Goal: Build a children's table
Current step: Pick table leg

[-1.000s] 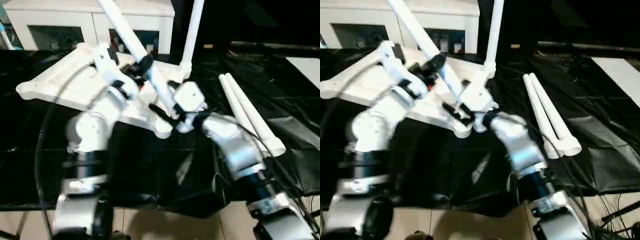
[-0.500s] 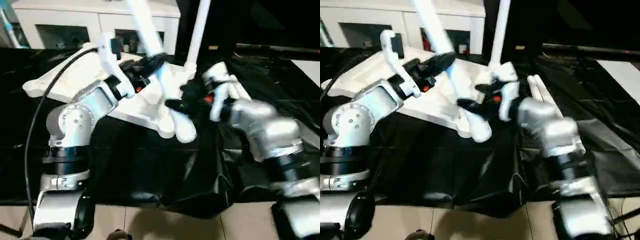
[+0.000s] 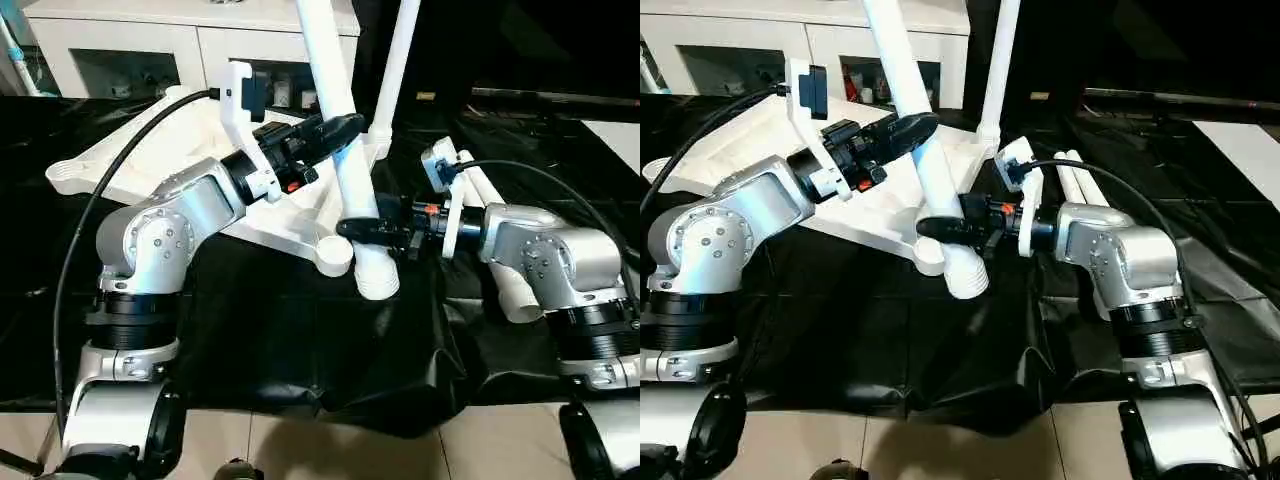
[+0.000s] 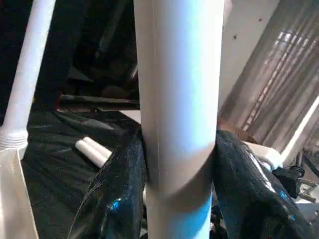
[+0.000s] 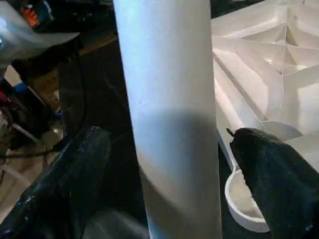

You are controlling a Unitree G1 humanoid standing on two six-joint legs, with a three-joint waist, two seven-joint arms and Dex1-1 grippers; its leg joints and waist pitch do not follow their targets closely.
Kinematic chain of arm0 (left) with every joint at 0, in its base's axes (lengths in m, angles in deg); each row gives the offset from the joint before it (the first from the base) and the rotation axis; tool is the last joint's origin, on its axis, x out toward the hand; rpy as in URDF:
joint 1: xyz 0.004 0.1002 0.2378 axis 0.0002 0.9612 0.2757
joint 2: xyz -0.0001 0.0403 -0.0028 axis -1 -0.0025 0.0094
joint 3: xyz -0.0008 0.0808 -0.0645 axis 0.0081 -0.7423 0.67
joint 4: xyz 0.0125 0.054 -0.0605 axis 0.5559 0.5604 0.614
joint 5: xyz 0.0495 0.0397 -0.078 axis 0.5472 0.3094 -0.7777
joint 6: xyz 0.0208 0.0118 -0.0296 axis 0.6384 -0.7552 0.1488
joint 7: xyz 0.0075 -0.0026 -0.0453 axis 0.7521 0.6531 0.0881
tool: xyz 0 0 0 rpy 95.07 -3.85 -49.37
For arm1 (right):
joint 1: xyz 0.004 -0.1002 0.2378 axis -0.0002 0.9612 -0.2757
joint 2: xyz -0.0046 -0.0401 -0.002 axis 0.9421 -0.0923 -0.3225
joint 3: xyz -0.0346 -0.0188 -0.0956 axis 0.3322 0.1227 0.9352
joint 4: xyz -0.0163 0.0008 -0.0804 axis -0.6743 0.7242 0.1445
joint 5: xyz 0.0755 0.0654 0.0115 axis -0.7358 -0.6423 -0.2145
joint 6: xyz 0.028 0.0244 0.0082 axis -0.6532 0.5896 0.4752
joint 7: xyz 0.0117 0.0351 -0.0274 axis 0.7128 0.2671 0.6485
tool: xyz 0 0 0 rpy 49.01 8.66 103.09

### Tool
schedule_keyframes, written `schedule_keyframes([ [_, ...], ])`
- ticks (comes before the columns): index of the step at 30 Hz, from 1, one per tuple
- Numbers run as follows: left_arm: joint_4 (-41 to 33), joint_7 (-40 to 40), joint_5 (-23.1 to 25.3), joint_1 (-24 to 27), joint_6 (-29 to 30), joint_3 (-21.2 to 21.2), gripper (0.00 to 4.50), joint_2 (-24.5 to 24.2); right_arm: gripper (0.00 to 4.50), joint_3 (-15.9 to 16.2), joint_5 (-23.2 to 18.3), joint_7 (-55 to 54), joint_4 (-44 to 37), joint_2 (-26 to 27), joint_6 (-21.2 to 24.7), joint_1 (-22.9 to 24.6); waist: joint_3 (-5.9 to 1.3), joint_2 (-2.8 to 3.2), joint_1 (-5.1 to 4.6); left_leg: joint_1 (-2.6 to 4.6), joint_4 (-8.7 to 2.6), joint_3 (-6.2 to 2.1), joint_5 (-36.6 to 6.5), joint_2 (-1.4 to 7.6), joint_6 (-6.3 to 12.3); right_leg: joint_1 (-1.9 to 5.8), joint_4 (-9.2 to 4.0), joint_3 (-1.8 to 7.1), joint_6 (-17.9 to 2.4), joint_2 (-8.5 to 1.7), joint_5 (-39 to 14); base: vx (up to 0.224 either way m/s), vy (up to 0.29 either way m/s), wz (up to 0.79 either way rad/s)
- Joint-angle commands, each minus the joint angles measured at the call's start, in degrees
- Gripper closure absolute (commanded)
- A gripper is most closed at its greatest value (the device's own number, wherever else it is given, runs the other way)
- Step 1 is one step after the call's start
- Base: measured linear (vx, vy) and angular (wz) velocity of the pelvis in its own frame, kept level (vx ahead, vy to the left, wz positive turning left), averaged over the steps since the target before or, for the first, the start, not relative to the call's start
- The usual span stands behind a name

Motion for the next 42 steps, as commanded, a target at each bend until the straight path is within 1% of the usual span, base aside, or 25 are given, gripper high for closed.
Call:
schedule_keyframes([
  [1,-1.5,1.2,0.81,-1.79,-0.11,-1.41,2.78,-0.52,0.26,0.73,-0.1,0.69,-1.6,-1.02,0.02,0.64,-4.77,-0.25,0.29,1.08,-3.44,0.07,-7.19,0.6,-0.33,3.34,-4.04,1.94,-10.96,-3.37,-3.88,0.0,0.0,0.0],
  [2,-1.87,2.45,1.79,-1.7,-0.43,-2.68,2.78,-1.39,0.26,1.29,0.4,1.42,-2.03,-1.65,-0.22,1.13,-4.74,-0.25,0.29,1.08,-3.47,0.05,-7.19,0.59,-0.3,3.3,-4.08,1.93,-10.87,-3.35,-4.05,0.0,0.0,0.0],
  [6,-2.13,4.13,2.24,-1.62,-0.56,-3.59,2.78,-2.11,0.26,1.98,0.88,2.05,-2.17,-2.4,-0.24,1.61,-4.74,-0.09,0.36,1.12,-3.47,0.06,-7.34,0.6,-0.61,3.28,-4.08,1.93,-11.05,-3.37,-4.07,0.0,0.0,0.0],
  [9,-2.78,5.61,2.26,-1.52,-0.44,-4.4,2.78,-2.62,0.26,2.74,1.03,2.44,-2.41,-2.7,-0.14,2.14,-4.82,-0.11,0.36,1.09,-3.42,0.04,-7.15,0.56,-0.63,3.35,-3.94,1.9,-11.53,-3.36,-3.26,0.0,0.0,0.0],
  [11,-3.27,6.46,2.35,-1.42,-0.5,-5.04,2.78,-2.98,0.26,3.47,1.27,2.68,-2.61,-2.71,0.02,2.51,-4.79,-0.22,0.33,1.06,-3.43,0.06,-7.35,0.58,-0.54,3.37,-3.95,1.9,-11.68,-3.39,-3.51,0.0,0.0,0.0],
  [14,-3.92,7.35,2.32,-1.22,-0.52,-5.69,2.78,-3.39,0.26,4.19,1.47,2.83,-2.3,-2.53,-0.03,2.75,-4.77,-0.21,0.31,1.03,-3.42,0.06,-7.31,0.61,-0.5,3.36,-3.93,1.91,-11.84,-3.42,-3.59,0.0,0.0,0.0],
  [15,-4.31,8.01,2.52,-1.04,-0.63,-5.96,2.78,-3.58,0.44,4.35,1.49,3.01,-2.09,-2.37,0.03,2.75,-4.73,-0.15,0.28,1.11,-3.45,0.07,-7.69,0.61,-0.51,3.27,-4.02,1.92,-11.73,-3.4,-4.27,0.0,0.0,0.0],
  [17,-4.57,8.39,2.69,-0.88,-0.63,-6.11,2.78,-3.7,0.44,4.61,1.6,3.18,-1.95,-2.28,0.07,2.81,-4.73,-0.15,0.23,1.12,-3.48,0.03,-7.84,0.64,-0.6,3.28,-4.0,1.89,-11.66,-3.37,-4.57,0.0,0.0,0.0],
  [18,-4.73,8.59,2.71,-0.74,-0.51,-6.11,2.78,-3.69,0.64,5.13,1.77,3.43,-1.87,-2.29,-0.03,2.98,-4.71,-0.09,0.22,1.15,-3.48,0.04,-8.05,0.66,-0.72,3.27,-4.03,1.92,-11.62,-3.4,-4.72,0.0,0.0,0.0],
  [21,-4.98,8.94,2.66,-0.52,-0.46,-6.27,2.78,-3.74,0.9,6.03,2.07,3.59,-1.65,-2.11,-0.2,3.27,-4.77,-0.16,0.22,1.11,-3.44,0.06,-7.53,0.63,-0.66,3.31,-3.92,1.93,-11.87,-3.38,-3.66,0.0,0.0,0.0],
  [22,-5.01,9.0,2.66,-0.51,-0.47,-6.29,2.78,-3.75,1.0,6.08,2.08,3.59,-1.65,-2.11,-0.22,3.29,-4.77,-0.16,0.22,1.11,-3.44,0.06,-7.53,0.63,-0.66,3.31,-3.92,1.93,-11.87,-3.38,-3.66,0.0,0.0,0.0],
  [23,-5.07,9.18,2.69,-0.47,-0.53,-6.36,2.78,-3.79,1.0,6.25,2.14,3.57,-1.54,-2.05,-0.3,3.31,-4.75,-0.14,0.21,1.11,-3.47,0.05,-7.58,0.62,-0.63,3.29,-3.92,1.9,-11.86,-3.36,-3.77,0.0,0.0,0.0],
  [24,-5.16,9.37,2.71,-0.45,-0.58,-6.45,2.78,-3.89,1.12,6.64,2.38,3.63,-1.43,-2.03,-0.43,3.37,-4.77,-0.15,0.23,1.09,-3.45,0.05,-7.54,0.63,-0.64,3.31,-3.94,1.92,-11.87,-3.39,-3.75,0.0,0.0,0.0],
  [29,-5.55,9.7,2.71,-0.3,-0.49,-6.48,2.78,-3.9,1.56,7.17,2.63,3.76,-0.93,-1.83,-0.63,3.58,-4.78,-0.16,0.26,1.09,-3.43,0.06,-7.62,0.61,-0.66,3.32,-3.91,1.94,-11.89,-3.39,-3.65,0.0,0.0,0.0],
  [30,-5.61,9.77,2.74,-0.27,-0.49,-6.53,2.78,-3.87,1.67,7.28,2.67,3.76,-0.86,-1.83,-0.7,3.62,-4.78,-0.05,0.26,1.12,-3.44,0.05,-7.6,0.64,-0.7,3.29,-3.91,1.94,-11.91,-3.39,-3.55,0.0,0.0,0.0],
  [32,-5.8,9.87,2.7,-0.17,-0.42,-6.58,2.78,-3.79,1.79,7.41,2.69,3.71,-0.73,-1.76,-0.75,3.74,-4.78,-0.1,0.25,1.12,-3.45,0.04,-7.44,0.66,-0.7,3.28,-3.85,1.91,-12.04,-3.39,-3.18,0.0,0.0,0.0],
  [33,-5.86,9.9,2.67,-0.14,-0.38,-6.56,2.78,-3.75,2.0,7.45,2.68,3.68,-0.69,-1.75,-0.74,3.78,-4.78,-0.11,0.25,1.09,-3.43,0.07,-7.4,0.64,-0.65,3.31,-3.85,1.93,-12.15,-3.37,-3.01,0.0,0.0,0.0],
  [34,-5.93,9.91,2.67,-0.13,-0.35,-6.56,2.78,-3.74,2.11,7.52,2.72,3.66,-0.65,-1.74,-0.78,3.85,-4.76,-0.07,0.25,1.1,-3.43,0.07,-7.47,0.62,-0.63,3.28,-3.86,1.92,-12.16,-3.34,-3.11,0.0,0.0,0.0],
  [35,-5.93,9.91,2.67,-0.13,-0.35,-6.56,2.78,-3.74,2.11,7.52,2.72,3.66,-0.65,-1.74,-0.78,3.85,-4.77,-0.1,0.26,1.09,-3.41,0.09,-7.53,0.59,-0.6,3.32,-3.9,1.93,-12.1,-3.34,-3.17,0.0,0.0,0.0],
  [40,-5.79,9.92,2.64,-0.26,-0.39,-6.51,2.78,-3.6,2.41,7.78,2.76,3.56,-0.37,-1.68,-0.92,4.05,-4.73,-0.09,0.18,1.1,-3.46,0.04,-8.07,0.63,-0.69,3.31,-4.0,1.93,-11.76,-3.37,-4.21,0.0,0.0,0.0],
  [42,-5.86,9.93,2.64,-0.24,-0.34,-6.39,2.78,-3.43,2.43,7.74,2.8,3.39,-0.17,-1.45,-1.05,4.09,-4.76,-0.07,0.19,1.09,-3.44,0.04,-7.92,0.61,-0.66,3.31,-3.97,1.94,-11.79,-3.36,-4.03,0.0,0.0,0.0],
])
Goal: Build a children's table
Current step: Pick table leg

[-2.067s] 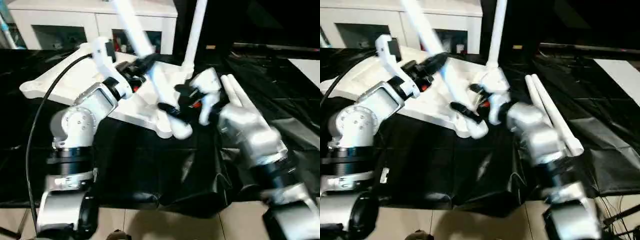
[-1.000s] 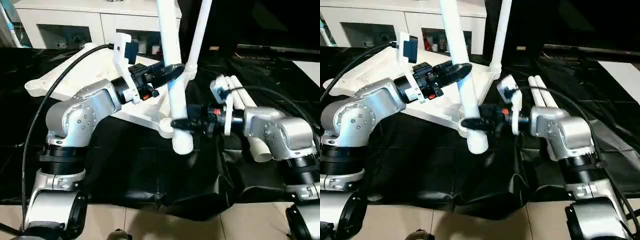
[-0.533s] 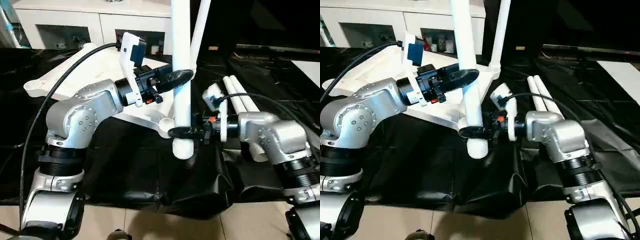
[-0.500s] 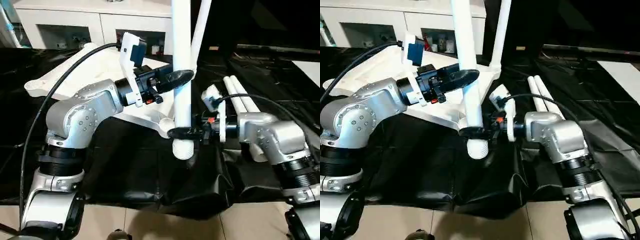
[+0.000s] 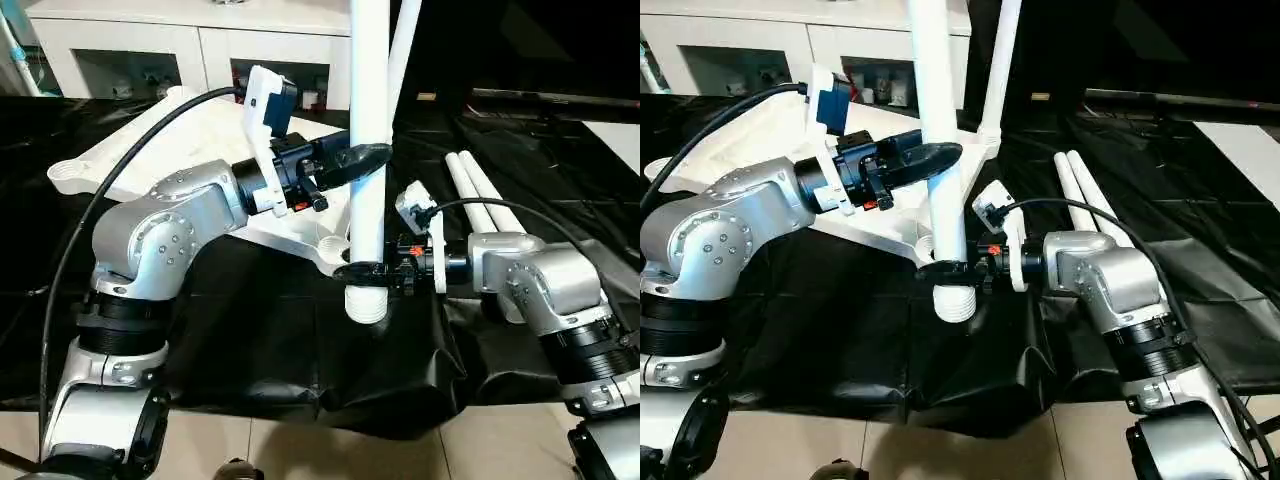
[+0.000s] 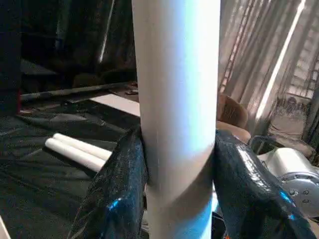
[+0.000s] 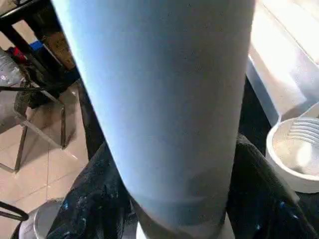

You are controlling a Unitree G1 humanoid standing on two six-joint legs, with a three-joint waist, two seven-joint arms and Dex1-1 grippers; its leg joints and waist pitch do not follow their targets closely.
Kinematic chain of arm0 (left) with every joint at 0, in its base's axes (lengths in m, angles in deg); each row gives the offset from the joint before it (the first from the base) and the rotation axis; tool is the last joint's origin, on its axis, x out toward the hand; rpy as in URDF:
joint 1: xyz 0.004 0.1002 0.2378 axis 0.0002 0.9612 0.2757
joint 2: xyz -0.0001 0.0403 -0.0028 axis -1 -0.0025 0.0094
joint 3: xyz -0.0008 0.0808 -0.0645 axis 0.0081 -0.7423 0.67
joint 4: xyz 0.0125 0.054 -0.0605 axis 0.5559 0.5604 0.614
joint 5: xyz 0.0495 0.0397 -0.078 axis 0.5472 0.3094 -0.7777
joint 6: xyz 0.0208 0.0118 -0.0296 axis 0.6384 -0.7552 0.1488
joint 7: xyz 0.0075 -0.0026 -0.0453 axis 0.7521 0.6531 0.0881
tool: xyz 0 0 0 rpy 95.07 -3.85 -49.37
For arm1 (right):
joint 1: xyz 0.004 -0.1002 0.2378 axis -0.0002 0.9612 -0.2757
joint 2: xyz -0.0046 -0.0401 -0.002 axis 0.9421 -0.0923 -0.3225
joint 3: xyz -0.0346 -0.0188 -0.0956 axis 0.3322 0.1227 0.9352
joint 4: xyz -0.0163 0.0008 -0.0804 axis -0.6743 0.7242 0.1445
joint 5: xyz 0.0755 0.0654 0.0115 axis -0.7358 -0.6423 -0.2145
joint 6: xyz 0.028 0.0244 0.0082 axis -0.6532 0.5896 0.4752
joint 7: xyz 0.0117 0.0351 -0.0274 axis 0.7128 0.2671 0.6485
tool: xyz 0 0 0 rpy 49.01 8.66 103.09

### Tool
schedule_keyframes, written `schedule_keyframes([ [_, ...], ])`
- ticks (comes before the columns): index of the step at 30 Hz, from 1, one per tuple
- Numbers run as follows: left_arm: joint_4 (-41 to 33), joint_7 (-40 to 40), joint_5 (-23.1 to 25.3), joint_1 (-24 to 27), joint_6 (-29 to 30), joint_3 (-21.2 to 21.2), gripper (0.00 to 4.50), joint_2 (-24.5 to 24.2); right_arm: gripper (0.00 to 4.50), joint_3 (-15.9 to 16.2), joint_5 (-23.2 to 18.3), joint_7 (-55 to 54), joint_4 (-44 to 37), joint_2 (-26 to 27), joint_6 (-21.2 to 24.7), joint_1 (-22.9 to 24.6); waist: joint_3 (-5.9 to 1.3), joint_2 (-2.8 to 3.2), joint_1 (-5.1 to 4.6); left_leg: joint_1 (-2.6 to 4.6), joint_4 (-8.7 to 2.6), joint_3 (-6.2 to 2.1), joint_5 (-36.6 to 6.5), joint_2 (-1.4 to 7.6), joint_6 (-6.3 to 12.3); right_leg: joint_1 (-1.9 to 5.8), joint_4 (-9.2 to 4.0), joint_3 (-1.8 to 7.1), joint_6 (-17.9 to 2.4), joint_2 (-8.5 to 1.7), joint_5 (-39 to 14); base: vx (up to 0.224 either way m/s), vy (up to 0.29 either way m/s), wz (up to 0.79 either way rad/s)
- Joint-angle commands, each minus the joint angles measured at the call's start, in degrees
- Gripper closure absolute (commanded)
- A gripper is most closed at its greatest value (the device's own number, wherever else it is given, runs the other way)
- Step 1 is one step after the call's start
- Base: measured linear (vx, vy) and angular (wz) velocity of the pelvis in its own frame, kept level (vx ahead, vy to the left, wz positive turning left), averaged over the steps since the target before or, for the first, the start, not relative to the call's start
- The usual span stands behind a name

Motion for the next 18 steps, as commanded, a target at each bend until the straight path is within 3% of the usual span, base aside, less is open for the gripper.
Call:
schedule_keyframes([
  [1,-1.37,0.57,-0.17,-0.64,-0.13,-0.06,2.78,0.16,2.45,-0.13,0.09,-0.61,0.43,-0.11,0.34,0.39,-4.78,-0.1,0.17,1.05,-3.44,0.04,-7.8,0.62,-0.57,3.31,-3.96,1.92,-11.83,-3.35,-3.81,0.0,0.0,0.0],
  [5,-1.1,0.19,0.33,-0.64,-0.6,0.04,2.78,0.21,2.47,-0.39,0.25,-0.96,0.25,0.42,-0.1,0.55,-4.8,-0.04,0.18,1.05,-3.42,0.04,-7.64,0.63,-0.45,3.29,-3.91,1.92,-12.03,-3.35,-3.23,0.0,0.0,0.0],
  [6,-0.39,-0.39,-0.6,-0.93,0.26,0.88,2.22,0.75,2.48,-0.65,0.26,-1.2,0.32,0.6,-0.42,0.58,-4.79,0.02,0.2,1.09,-3.44,0.02,-7.83,0.63,-0.49,3.28,-3.92,1.9,-12.08,-3.33,-3.38,0.0,0.0,0.0],
  [9,0.37,-1.12,-1.7,-1.3,1.22,2.02,2.07,1.33,2.51,-1.41,0.24,-2.01,0.43,1.1,-1.1,0.69,-4.8,0.15,0.24,1.07,-3.42,0.02,-7.95,0.6,-0.66,3.3,-3.89,1.91,-12.19,-3.35,-3.15,0.0,0.0,0.0],
  [11,1.3,-2.62,-3.23,-1.73,1.21,4.14,1.99,2.81,2.53,-3.06,-0.26,-3.54,0.63,2.15,-1.59,0.75,-4.76,-0.06,0.17,0.98,-3.38,0.11,-8.08,0.48,-0.8,3.34,-3.96,1.95,-12.35,-3.37,-3.38,0.0,0.0,0.0],
  [12,2.52,-3.54,-4.84,-2.09,0.01,6.54,1.72,4.29,2.57,-4.76,-1.23,-4.68,0.6,3.11,-1.63,0.84,-4.86,0.15,0.31,1.02,-3.36,0.01,-7.76,0.49,-0.69,3.37,-3.9,1.89,-12.64,-3.41,-3.0,0.0,0.0,0.0],
  [15,4.85,-4.72,-7.81,-2.64,-3.62,11.13,1.53,6.93,2.61,-7.45,-3.02,-6.1,0.09,4.44,-1.54,1.19,-4.87,0.11,0.43,0.98,-3.33,0.1,-8.04,0.37,-0.46,3.43,-4.09,1.91,-13.02,-3.34,-2.57,0.0,0.0,0.0],
  [18,5.96,-4.73,-9.84,-2.93,-6.1,13.79,1.32,8.46,2.62,-8.64,-3.86,-6.68,-0.29,5.01,-1.63,1.46,-4.93,0.02,0.42,0.97,-3.36,-0.01,-8.05,0.43,-0.24,3.57,-4.0,1.82,-13.15,-3.33,-1.59,0.0,0.0,0.0],
])
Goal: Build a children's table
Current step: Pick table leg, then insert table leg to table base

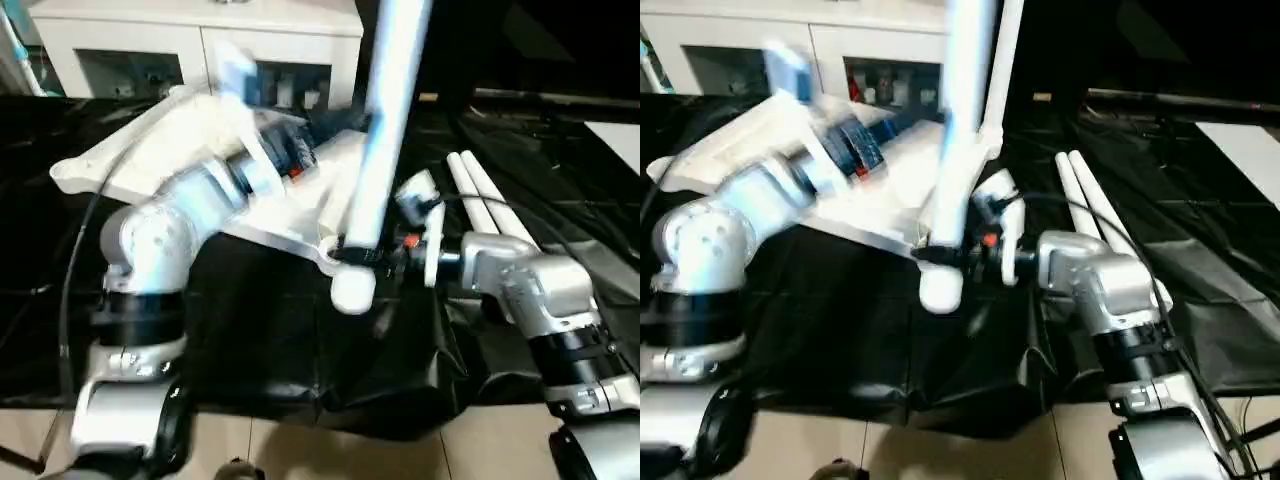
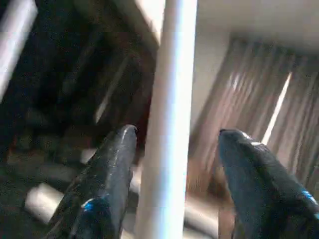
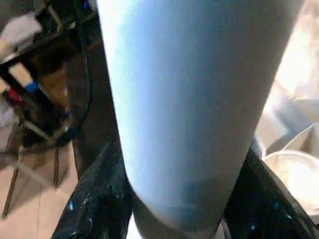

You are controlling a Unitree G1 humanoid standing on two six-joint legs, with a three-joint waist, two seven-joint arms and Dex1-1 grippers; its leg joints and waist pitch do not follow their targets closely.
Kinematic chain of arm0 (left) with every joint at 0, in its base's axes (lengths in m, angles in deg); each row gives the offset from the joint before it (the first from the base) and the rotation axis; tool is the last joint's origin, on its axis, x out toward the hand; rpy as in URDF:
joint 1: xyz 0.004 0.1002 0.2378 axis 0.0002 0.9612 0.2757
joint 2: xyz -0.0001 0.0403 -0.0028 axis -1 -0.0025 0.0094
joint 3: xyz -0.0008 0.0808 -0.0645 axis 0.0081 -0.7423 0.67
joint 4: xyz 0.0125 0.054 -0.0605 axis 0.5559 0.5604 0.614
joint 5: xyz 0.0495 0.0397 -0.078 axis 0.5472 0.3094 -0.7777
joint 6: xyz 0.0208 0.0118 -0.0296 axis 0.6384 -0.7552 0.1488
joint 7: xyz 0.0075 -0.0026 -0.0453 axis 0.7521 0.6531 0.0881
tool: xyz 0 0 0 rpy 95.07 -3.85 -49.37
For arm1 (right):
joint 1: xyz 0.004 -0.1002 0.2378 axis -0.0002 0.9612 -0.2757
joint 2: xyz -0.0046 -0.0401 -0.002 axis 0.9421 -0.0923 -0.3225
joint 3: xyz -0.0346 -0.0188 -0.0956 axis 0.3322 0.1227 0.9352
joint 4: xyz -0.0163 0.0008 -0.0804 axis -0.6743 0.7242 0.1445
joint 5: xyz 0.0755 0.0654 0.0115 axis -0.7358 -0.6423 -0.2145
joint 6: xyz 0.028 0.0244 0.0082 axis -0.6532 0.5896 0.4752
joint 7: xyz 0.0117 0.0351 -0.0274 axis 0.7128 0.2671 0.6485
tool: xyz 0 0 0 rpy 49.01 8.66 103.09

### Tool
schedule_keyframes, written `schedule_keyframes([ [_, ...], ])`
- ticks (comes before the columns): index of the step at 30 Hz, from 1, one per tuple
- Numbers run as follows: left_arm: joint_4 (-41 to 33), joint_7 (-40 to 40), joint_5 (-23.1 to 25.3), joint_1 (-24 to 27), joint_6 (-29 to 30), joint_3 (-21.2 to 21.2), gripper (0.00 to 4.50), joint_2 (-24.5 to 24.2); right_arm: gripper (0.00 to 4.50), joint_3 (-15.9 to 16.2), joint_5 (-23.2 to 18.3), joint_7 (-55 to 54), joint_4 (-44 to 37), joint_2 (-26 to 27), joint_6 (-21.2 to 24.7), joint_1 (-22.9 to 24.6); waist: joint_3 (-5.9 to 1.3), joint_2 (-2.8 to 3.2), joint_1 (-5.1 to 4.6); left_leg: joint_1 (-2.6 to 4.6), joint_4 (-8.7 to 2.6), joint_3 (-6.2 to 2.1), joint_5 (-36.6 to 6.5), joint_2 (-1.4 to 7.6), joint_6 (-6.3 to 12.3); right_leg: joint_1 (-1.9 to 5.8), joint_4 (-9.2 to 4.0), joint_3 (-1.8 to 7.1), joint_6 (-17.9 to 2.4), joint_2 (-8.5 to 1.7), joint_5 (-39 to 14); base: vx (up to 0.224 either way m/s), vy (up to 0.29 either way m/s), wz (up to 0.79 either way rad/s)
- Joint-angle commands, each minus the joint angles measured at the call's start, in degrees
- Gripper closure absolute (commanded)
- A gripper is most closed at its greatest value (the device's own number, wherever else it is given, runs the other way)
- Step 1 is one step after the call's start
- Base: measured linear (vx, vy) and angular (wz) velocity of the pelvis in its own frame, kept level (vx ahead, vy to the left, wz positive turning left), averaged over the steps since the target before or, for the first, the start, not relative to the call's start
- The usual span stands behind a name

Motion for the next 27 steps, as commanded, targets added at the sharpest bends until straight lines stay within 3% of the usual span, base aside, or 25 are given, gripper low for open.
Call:
schedule_keyframes([
  [1,1.54,-0.73,-2.63,-0.94,-2.39,2.59,1.25,1.23,2.62,-2.14,-1.55,-1.04,-1.04,0.08,-0.45,0.47,-4.84,0.33,0.23,0.98,-3.38,0.03,-8.48,0.4,-0.23,3.46,-4.13,1.84,-12.98,-3.31,-1.96,0.0,0.0,0.0],
  [4,5.18,0.63,-8.82,-1.36,-4.79,9.48,1.16,3.77,2.63,-5.82,-2.02,-5.4,-1.06,2.06,-2.32,0.94,-4.93,0.25,0.26,1.0,-3.35,0.03,-8.64,0.32,-0.38,3.54,-4.14,1.84,-13.24,-3.38,-2.3,0.0,0.0,0.0],
  [5,6.24,1.76,-6.79,-0.96,-6.0,8.78,1.16,2.98,2.63,-6.67,-1.16,-7.44,-0.27,2.36,-3.79,0.9,-4.95,0.63,0.2,1.13,-3.42,-0.07,-8.9,0.28,-0.61,3.38,-4.31,1.79,-12.73,-3.25,-2.67,0.0,0.0,0.0],
  [6,8.63,3.85,1.8,0.24,-9.88,4.04,1.16,-0.16,2.63,-7.46,2.03,-11.98,2.17,2.36,-7.28,0.69,-4.93,0.65,0.13,1.25,-3.61,-0.19,-9.15,0.43,-0.81,3.28,-4.45,1.78,-11.63,-3.29,-3.65,0.0,0.0,0.0],
  [7,8.67,3.89,1.99,0.27,-9.97,3.94,1.16,-0.23,2.63,-7.47,2.11,-12.07,2.22,2.36,-7.35,0.69,-4.86,0.76,0.03,1.35,-3.76,-0.24,-9.54,0.54,-0.97,3.09,-4.58,1.77,-10.6,-3.22,-4.84,0.0,0.0,0.0],
  [9,11.4,7.02,14.51,1.69,-17.71,-5.15,1.16,-4.95,2.63,-6.12,6.45,-14.48,3.89,1.09,-11.59,1.21,-4.88,1.24,-0.08,1.6,-3.85,-0.26,-10.46,0.67,-2.01,3.0,-4.68,1.84,-8.54,-3.29,-7.03,0.0,0.0,0.0],
  [10,11.82,7.25,15.6,1.73,-18.29,-6.12,1.16,-5.43,2.63,-6.04,6.73,-14.66,3.99,0.99,-11.85,1.28,-4.83,1.08,-0.03,1.58,-4.01,-0.45,-10.41,0.69,-2.06,3.01,-4.91,1.87,-7.96,-3.4,-7.4,0.0,0.0,0.0],
  [11,16.61,9.61,27.1,1.92,-24.48,-16.47,1.16,-10.6,2.63,-5.2,9.64,-16.39,4.99,-0.06,-14.48,2.14,-4.92,1.46,0.37,1.76,-4.11,-0.55,-10.45,0.74,-2.23,2.76,-4.99,1.92,-6.26,-3.27,-7.19,0.0,0.0,0.0],
  [12,22.09,10.23,35.85,0.89,-28.5,-24.51,1.16,-14.06,2.63,-4.95,10.29,-16.18,5.14,-0.63,-15.48,3.01,-4.92,1.29,0.25,1.73,-4.11,-0.54,-10.64,0.66,-2.32,2.87,-4.77,1.97,-5.65,-3.2,-6.88,0.0,0.0,0.0],
  [13,24.8,10.08,39.79,0.24,-31.23,-27.86,1.16,-15.21,2.63,-4.96,10.42,-16.39,5.01,-0.68,-15.56,3.37,-4.94,1.25,0.36,1.72,-4.14,-0.55,-10.87,0.59,-2.32,2.97,-4.82,2.09,-4.53,-3.23,-6.77,0.0,0.0,0.0],
  [14,28.52,10.52,43.63,-0.82,-34.1,-31.25,1.16,-16.08,2.63,-4.97,10.97,-16.96,4.73,-0.63,-15.99,3.8,-5.07,1.27,0.4,1.63,-4.21,-0.59,-10.36,0.65,-2.79,3.2,-4.46,2.07,-4.78,-3.42,-5.79,0.0,0.0,0.0],
  [15,32.34,10.68,46.6,-2.04,-36.32,-33.9,1.16,-16.37,2.63,-4.94,11.38,-17.43,4.21,-0.6,-16.14,4.25,-5.34,1.59,0.43,1.39,-4.04,-0.61,-8.41,0.55,-3.11,3.38,-4.13,2.03,-6.44,-3.51,-1.86,0.0,0.0,0.0],
  [16,34.05,10.77,47.82,-2.6,-37.24,-34.98,1.16,-16.44,2.63,-4.92,11.56,-17.63,3.97,-0.58,-16.21,4.46,-5.34,1.59,0.43,1.39,-4.04,-0.61,-8.41,0.55,-3.11,3.38,-4.13,2.03,-6.44,-3.51,-1.86,0.0,0.0,0.0],
  [17,37.02,11.24,48.92,-3.67,-38.45,-35.76,1.16,-15.82,2.63,-4.79,11.54,-17.86,3.48,-0.56,-16.28,4.82,-5.49,1.49,0.29,1.38,-3.83,-0.51,-7.54,0.54,-3.2,3.46,-3.67,1.97,-8.07,-3.44,1.76,0.0,0.0,0.0],
  [19,40.59,11.98,50.29,-4.91,-39.74,-36.44,1.16,-15.0,2.63,-4.73,11.52,-18.2,3.01,-0.46,-16.44,5.18,-5.55,1.98,0.25,1.25,-3.61,-0.5,-7.18,0.49,-2.8,3.61,-3.29,1.9,-11.25,-3.55,5.9,0.0,0.0,0.0],
  [20,44.71,12.13,53.09,-6.43,-41.6,-38.29,1.16,-14.51,2.63,-4.85,11.56,-18.59,2.46,-0.3,-16.61,5.66,-5.41,2.5,0.13,1.3,-3.57,-0.43,-7.92,0.37,-2.64,3.41,-3.54,1.89,-11.67,-3.45,5.58,0.0,0.0,0.0],
  [21,48.21,11.8,55.57,-7.79,-43.39,-40.08,1.16,-14.23,2.63,-4.91,11.73,-18.82,2.24,-0.17,-17.08,6.04,-5.29,1.81,-0.06,1.29,-3.69,-0.45,-9.97,0.29,-2.17,3.8,-3.93,1.91,-12.04,-3.52,3.46,0.0,0.0,0.0],
  [22,51.17,11.33,57.66,-8.99,-45.22,-41.64,1.16,-13.97,2.63,-5.0,11.8,-19.08,1.58,-0.11,-17.33,6.66,-5.26,2.68,-0.06,1.42,-3.64,-0.49,-10.56,0.35,-2.32,3.63,-3.88,1.94,-12.13,-3.62,2.67,0.0,0.0,0.0],
  [23,52.77,10.2,58.75,-9.81,-45.73,-42.42,1.16,-13.77,2.63,-5.06,11.77,-19.19,0.99,-0.14,-17.24,7.1,-5.12,2.74,-0.18,1.44,-3.68,-0.53,-11.4,0.37,-2.14,3.73,-4.04,1.98,-12.18,-3.61,1.66,0.0,0.0,0.0],
  [25,54.23,9.16,59.75,-10.56,-46.19,-43.14,1.16,-13.58,2.63,-5.13,11.73,-19.29,0.46,-0.16,-17.16,7.5,-5.19,2.09,-0.18,1.35,-3.68,-0.49,-11.27,0.26,-1.63,4.09,-4.1,2.04,-12.25,-3.66,0.59,0.0,0.0,0.0],
  [26,59.76,5.51,62.98,-13.2,-48.52,-44.8,1.16,-12.64,2.63,-5.38,11.83,-19.67,-1.42,-0.2,-16.74,8.89,-5.18,2.83,-0.11,1.3,-3.57,-0.48,-10.99,0.21,-1.44,3.93,-4.24,2.06,-12.21,-3.64,0.15,0.0,0.0,0.0],
  [27,62.0,4.06,64.25,-14.29,-48.82,-45.43,1.16,-12.26,2.63,-5.48,11.73,-19.83,-2.61,-0.3,-16.25,9.72,-5.21,2.76,-0.07,1.34,-3.53,-0.5,-11.22,0.25,-1.33,3.95,-4.39,2.08,-11.95,-3.65,-0.55,0.0,0.0,0.0],
])
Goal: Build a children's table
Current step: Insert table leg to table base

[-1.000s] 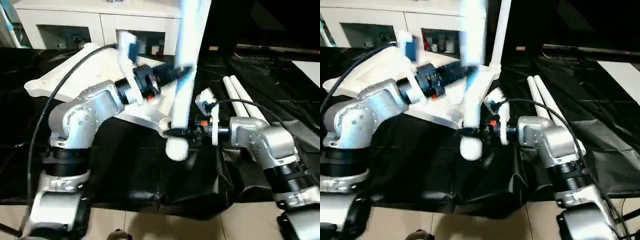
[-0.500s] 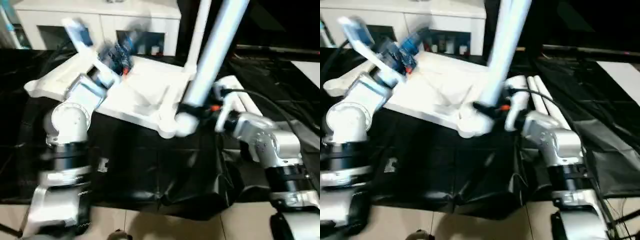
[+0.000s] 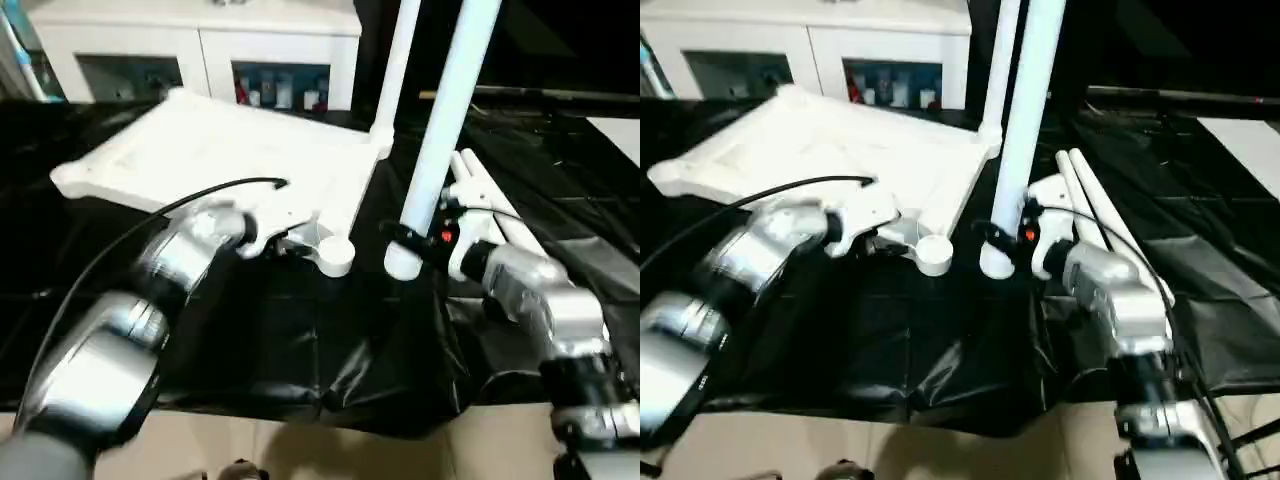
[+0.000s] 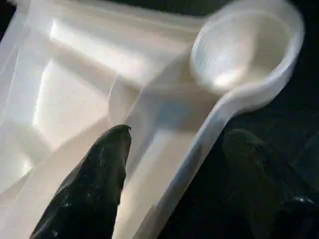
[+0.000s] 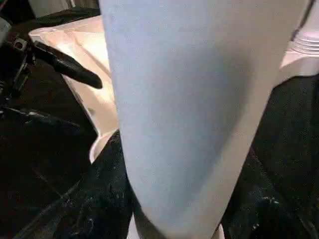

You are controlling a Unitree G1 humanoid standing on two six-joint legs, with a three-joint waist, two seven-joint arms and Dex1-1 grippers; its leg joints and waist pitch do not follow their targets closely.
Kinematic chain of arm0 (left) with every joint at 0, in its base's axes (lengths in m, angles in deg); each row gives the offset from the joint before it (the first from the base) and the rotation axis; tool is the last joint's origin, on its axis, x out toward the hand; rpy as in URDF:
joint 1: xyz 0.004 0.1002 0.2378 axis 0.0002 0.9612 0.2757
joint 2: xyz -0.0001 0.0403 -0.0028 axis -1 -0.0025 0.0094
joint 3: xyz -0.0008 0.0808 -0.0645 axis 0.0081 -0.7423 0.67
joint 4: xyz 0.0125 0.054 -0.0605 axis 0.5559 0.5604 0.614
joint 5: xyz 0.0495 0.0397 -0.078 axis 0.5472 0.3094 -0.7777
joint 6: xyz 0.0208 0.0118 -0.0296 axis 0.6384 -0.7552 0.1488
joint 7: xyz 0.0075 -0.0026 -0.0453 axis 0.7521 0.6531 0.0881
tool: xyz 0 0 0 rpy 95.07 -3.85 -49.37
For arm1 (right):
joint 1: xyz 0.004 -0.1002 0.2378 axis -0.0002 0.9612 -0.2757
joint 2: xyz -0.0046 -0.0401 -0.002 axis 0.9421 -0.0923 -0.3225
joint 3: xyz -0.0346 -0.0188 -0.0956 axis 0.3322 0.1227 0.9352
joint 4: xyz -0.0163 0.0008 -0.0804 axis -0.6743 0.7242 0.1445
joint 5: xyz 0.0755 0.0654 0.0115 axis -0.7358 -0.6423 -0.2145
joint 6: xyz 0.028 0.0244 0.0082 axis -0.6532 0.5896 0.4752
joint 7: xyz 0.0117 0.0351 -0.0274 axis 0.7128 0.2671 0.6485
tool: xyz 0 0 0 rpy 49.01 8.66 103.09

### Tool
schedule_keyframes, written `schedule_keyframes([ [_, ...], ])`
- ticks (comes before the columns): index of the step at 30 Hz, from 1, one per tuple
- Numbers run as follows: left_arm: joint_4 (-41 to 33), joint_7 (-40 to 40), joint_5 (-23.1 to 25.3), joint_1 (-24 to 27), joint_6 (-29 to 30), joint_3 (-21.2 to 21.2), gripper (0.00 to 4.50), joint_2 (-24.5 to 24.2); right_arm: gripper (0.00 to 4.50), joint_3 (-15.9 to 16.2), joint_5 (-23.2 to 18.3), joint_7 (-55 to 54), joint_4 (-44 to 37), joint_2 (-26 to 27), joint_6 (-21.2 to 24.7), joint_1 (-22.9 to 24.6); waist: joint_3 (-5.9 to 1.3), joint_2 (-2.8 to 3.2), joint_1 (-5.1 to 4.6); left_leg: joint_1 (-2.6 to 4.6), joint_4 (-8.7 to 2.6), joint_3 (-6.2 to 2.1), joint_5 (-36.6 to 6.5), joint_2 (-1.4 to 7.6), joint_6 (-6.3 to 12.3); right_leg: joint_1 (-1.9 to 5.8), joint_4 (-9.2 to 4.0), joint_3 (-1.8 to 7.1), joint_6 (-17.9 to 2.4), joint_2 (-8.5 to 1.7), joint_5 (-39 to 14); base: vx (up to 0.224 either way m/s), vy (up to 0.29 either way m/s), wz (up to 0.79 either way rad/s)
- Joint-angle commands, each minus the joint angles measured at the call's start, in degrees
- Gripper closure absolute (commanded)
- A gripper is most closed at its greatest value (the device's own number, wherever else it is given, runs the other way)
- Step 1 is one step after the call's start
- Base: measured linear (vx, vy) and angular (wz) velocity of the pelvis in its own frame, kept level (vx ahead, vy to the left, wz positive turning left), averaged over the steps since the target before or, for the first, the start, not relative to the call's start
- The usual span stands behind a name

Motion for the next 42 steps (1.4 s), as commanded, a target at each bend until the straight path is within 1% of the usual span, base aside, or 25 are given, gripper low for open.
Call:
schedule_keyframes([
  [1,4.55,-2.92,3.33,-2.26,-1.11,-1.48,1.16,0.58,2.63,-0.72,-0.19,-0.6,-3.76,-0.56,0.57,1.16,-5.0,1.0,0.04,1.39,-3.43,-0.37,-11.75,0.31,-1.38,3.67,-4.45,2.09,-11.85,-3.43,-1.18,0.0,0.0,0.0],
  [2,5.92,-3.35,4.12,-2.75,-1.07,-1.9,1.16,0.77,2.63,-0.77,-0.29,-0.82,-4.77,-0.61,1.06,1.85,-5.04,1.21,0.01,1.27,-3.4,-0.56,-11.58,0.33,-1.41,3.82,-4.19,2.06,-12.16,-3.53,-0.81,0.0,0.0,0.0],
  [3,7.09,-3.37,4.61,-3.03,-0.86,-2.12,1.16,1.04,2.63,-0.84,-0.41,-1.03,-5.87,-0.68,1.58,2.63,-5.04,0.9,-0.01,1.22,-3.37,-0.49,-10.99,0.2,-1.02,3.92,-4.28,2.03,-12.42,-3.4,-0.28,0.0,0.0,0.0],
  [5,8.63,-3.49,4.77,-3.39,-1.02,-1.63,1.16,1.69,2.63,-0.91,-0.59,-1.34,-6.98,-0.76,2.03,3.44,-5.07,1.64,-0.03,0.99,-3.2,-0.48,-10.26,0.09,-0.46,3.94,-4.29,2.05,-13.24,-3.49,-0.67,0.0,0.0,0.0],
  [7,10.52,-4.39,4.82,-3.91,-1.22,-0.59,1.16,2.76,2.63,-1.06,-0.82,-1.67,-8.16,-0.84,2.5,4.28,-5.08,1.6,-0.14,1.05,-3.14,-0.4,-10.58,0.09,-0.28,3.85,-4.47,2.02,-13.4,-3.36,-0.92,0.0,0.0,0.0],
  [9,12.31,-5.18,4.57,-4.27,-1.95,0.57,1.16,4.18,2.63,-1.2,-1.0,-1.89,-9.2,-0.91,2.94,5.03,-5.09,1.82,-0.17,1.08,-3.15,-0.45,-10.83,0.13,0.0,3.9,-4.6,1.99,-13.63,-3.33,-1.33,0.0,0.0,0.0],
  [12,13.83,-3.6,3.14,-4.11,-2.98,2.99,1.16,6.4,2.63,-1.14,-1.09,-2.22,-10.26,-0.83,3.7,5.48,-5.12,1.82,-0.17,1.06,-3.11,-0.41,-10.83,0.12,0.69,3.88,-4.72,1.97,-14.07,-3.45,-2.13,0.0,0.0,0.0],
  [14,14.11,-2.65,3.44,-3.91,-2.77,2.85,1.16,6.86,2.63,-0.98,-1.05,-2.05,-10.3,-0.88,3.83,5.32,-5.13,1.81,-0.18,1.07,-3.15,-0.44,-10.94,0.17,0.87,3.83,-4.73,1.97,-13.97,-3.44,-2.75,0.0,0.0,0.0],
  [15,14.45,-1.35,3.75,-3.61,-2.06,2.7,1.16,7.39,2.63,-0.72,-0.94,-1.71,-10.21,-1.0,3.9,5.02,-5.07,1.61,-0.23,1.05,-3.18,-0.4,-10.87,0.13,1.01,3.81,-4.85,1.98,-13.76,-3.45,-3.2,0.0,0.0,0.0],
  [18,14.92,0.11,4.11,-3.61,-1.02,2.8,1.16,7.57,2.63,-0.59,-0.89,-1.46,-10.14,-1.11,4.02,4.71,-5.08,1.72,-0.32,1.06,-3.21,-0.41,-10.75,0.22,1.19,3.74,-4.86,2.01,-13.77,-3.49,-3.36,0.0,0.0,0.0],
  [19,15.25,1.31,4.89,-3.7,-0.38,2.56,1.34,7.45,2.63,-0.45,-0.89,-1.2,-10.04,-1.27,4.05,4.45,-5.02,1.34,-0.37,1.02,-3.25,-0.35,-10.89,0.17,1.31,3.78,-5.0,2.0,-13.71,-3.5,-3.74,0.0,0.0,0.0],
  [21,15.59,3.01,5.93,-3.81,0.51,2.12,1.51,7.14,2.63,-0.27,-0.83,-0.86,-9.79,-1.49,3.99,4.11,-5.05,1.49,-0.33,1.01,-3.24,-0.42,-10.58,0.24,1.41,3.79,-4.86,1.99,-13.63,-3.58,-3.92,0.0,0.0,0.0],
  [23,15.97,5.5,7.5,-3.96,1.63,1.37,1.54,6.48,2.63,0.11,-0.64,-0.2,-9.32,-1.82,3.76,3.69,-5.04,1.38,-0.42,0.99,-3.31,-0.43,-10.0,0.26,1.73,3.76,-4.78,1.96,-13.62,-3.56,-3.52,0.0,0.0,0.0],
  [25,16.07,6.92,7.75,-4.1,2.17,1.19,1.9,6.25,2.63,0.22,-0.54,-0.01,-9.09,-1.87,3.63,3.51,-4.93,1.42,-0.63,0.95,-3.3,-0.39,-10.22,0.19,1.74,3.77,-4.91,1.97,-13.74,-3.6,-3.91,0.0,0.0,0.0],
  [26,16.07,6.92,7.75,-4.1,2.17,1.19,1.9,6.25,2.63,0.22,-0.54,-0.01,-9.09,-1.87,3.63,3.51,-4.94,1.21,-0.69,0.98,-3.35,-0.37,-10.27,0.22,1.8,3.79,-4.94,1.95,-13.76,-3.61,-4.09,0.0,0.0,0.0],
  [27,16.14,8.36,7.8,-4.25,2.6,1.18,1.95,6.1,2.63,0.33,-0.46,0.11,-8.87,-1.87,3.5,3.32,-4.91,1.27,-0.78,0.96,-3.36,-0.39,-10.16,0.21,1.85,3.77,-4.91,1.95,-13.8,-3.62,-4.33,0.0,0.0,0.0],
  [30,16.01,13.09,7.35,-4.89,3.4,1.47,2.27,6.19,2.63,0.69,-0.13,0.47,-8.07,-1.86,2.96,2.77,-4.83,0.91,-0.88,0.94,-3.38,-0.25,-9.92,0.17,2.19,3.74,-5.09,1.99,-14.03,-3.71,-5.22,0.0,0.0,0.0],
  [33,15.8,16.31,7.15,-5.16,3.99,2.05,2.57,6.56,2.63,0.9,0.06,0.69,-7.49,-1.83,2.62,2.41,-4.8,0.97,-0.74,1.02,-3.41,-0.23,-9.73,0.31,2.57,3.61,-5.07,1.98,-14.42,-3.81,-5.32,0.0,0.0,0.0],
  [34,15.65,18.39,7.12,-5.32,4.36,2.42,2.57,6.81,2.63,1.04,0.21,0.88,-7.01,-1.84,2.32,2.13,-4.79,0.67,-0.73,0.95,-3.43,-0.19,-9.55,0.26,2.67,3.69,-5.07,1.98,-14.4,-3.78,-5.2,0.0,0.0,0.0],
  [35,15.6,18.97,7.17,-5.36,4.43,2.47,2.68,6.87,2.63,1.07,0.23,0.92,-6.88,-1.84,2.25,2.05,-4.85,0.76,-0.64,0.93,-3.41,-0.23,-9.29,0.28,2.67,3.73,-4.93,1.98,-14.44,-3.83,-4.94,0.0,0.0,0.0],
  [36,15.28,23.25,7.15,-5.55,4.95,2.79,2.74,7.23,2.63,1.32,0.47,1.15,-6.06,-1.83,1.75,1.5,-4.86,0.59,-0.51,0.97,-3.42,-0.17,-9.04,0.32,2.99,3.69,-4.98,2.0,-14.55,-3.92,-4.64,0.0,0.0,0.0],
  [38,15.19,24.3,7.12,-5.55,5.04,2.83,2.79,7.29,2.63,1.38,0.54,1.21,-5.86,-1.84,1.61,1.37,-4.85,0.75,-0.38,0.99,-3.42,-0.15,-8.75,0.37,3.14,3.64,-4.99,2.01,-14.68,-3.99,-4.71,0.0,0.0,0.0],
  [39,14.78,28.7,7.1,-5.38,5.33,2.59,2.94,7.43,2.63,1.65,0.84,1.43,-5.01,-1.82,1.02,0.84,-4.89,0.68,-0.26,0.94,-3.45,-0.19,-8.41,0.39,3.22,3.7,-4.87,2.0,-14.78,-4.02,-4.25,0.0,0.0,0.0],
  [40,14.77,28.81,7.1,-5.37,5.33,2.57,3.02,7.43,2.63,1.66,0.85,1.44,-4.98,-1.82,1.0,0.83,-4.84,0.7,-0.21,1.0,-3.49,-0.18,-8.48,0.45,3.29,3.55,-4.92,1.99,-14.92,-4.1,-4.46,0.0,0.0,0.0],
  [42,14.43,30.19,7.53,-4.95,5.24,1.96,3.17,7.32,2.63,1.85,1.08,1.55,-4.48,-1.76,0.57,0.59,-4.92,0.66,0.01,1.03,-3.49,-0.14,-8.32,0.51,3.48,3.67,-4.81,2.04,-15.07,-4.1,-3.6,0.0,0.0,0.0],
])
